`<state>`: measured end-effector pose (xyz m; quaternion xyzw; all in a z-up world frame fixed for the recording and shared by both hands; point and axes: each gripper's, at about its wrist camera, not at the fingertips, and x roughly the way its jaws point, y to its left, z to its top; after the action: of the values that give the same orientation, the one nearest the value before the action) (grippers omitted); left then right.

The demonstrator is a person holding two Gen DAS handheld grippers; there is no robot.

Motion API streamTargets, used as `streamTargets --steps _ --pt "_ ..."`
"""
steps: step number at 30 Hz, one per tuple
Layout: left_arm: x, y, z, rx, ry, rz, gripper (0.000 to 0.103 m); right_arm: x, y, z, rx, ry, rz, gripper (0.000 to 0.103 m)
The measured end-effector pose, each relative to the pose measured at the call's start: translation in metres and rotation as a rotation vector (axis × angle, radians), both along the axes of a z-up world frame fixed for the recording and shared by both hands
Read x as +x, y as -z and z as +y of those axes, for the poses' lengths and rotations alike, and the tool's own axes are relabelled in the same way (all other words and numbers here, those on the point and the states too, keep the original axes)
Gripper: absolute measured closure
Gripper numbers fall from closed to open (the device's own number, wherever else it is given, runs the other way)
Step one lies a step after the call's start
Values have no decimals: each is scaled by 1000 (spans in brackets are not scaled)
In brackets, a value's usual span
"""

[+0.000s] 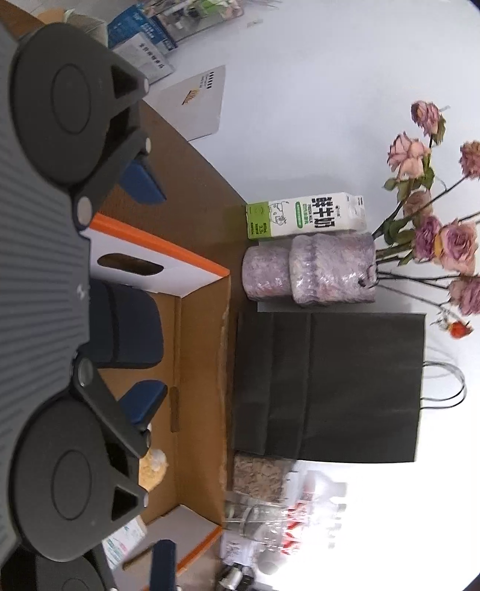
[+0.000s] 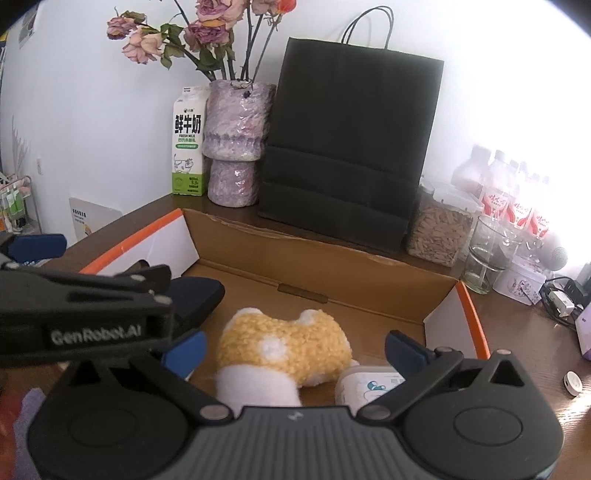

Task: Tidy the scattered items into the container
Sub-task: 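Lift both tools out of the box back toward the table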

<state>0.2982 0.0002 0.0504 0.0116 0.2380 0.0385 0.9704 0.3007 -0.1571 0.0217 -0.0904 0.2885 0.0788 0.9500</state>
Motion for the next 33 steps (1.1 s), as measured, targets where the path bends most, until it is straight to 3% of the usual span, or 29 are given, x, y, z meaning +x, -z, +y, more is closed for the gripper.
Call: streamTargets --steps 10,16,21,27,33 --pt "-56 -43 13 -58 20 -71 0 -65 -44 -23 33 0 -142 0" --pt "-105 -46 24 -15 35 -80 0 -119 -51 -47 56 -2 -176 0" --pt "-138 -33 37 -1 38 -33 0 -160 -40 -66 62 -22 -148 0" --pt "-164 -5 50 8 34 69 0 -188 -8 -80 63 -7 -50 0" --pt "-193 24 64 -36 22 143 0 -213 28 -86 79 8 57 0"
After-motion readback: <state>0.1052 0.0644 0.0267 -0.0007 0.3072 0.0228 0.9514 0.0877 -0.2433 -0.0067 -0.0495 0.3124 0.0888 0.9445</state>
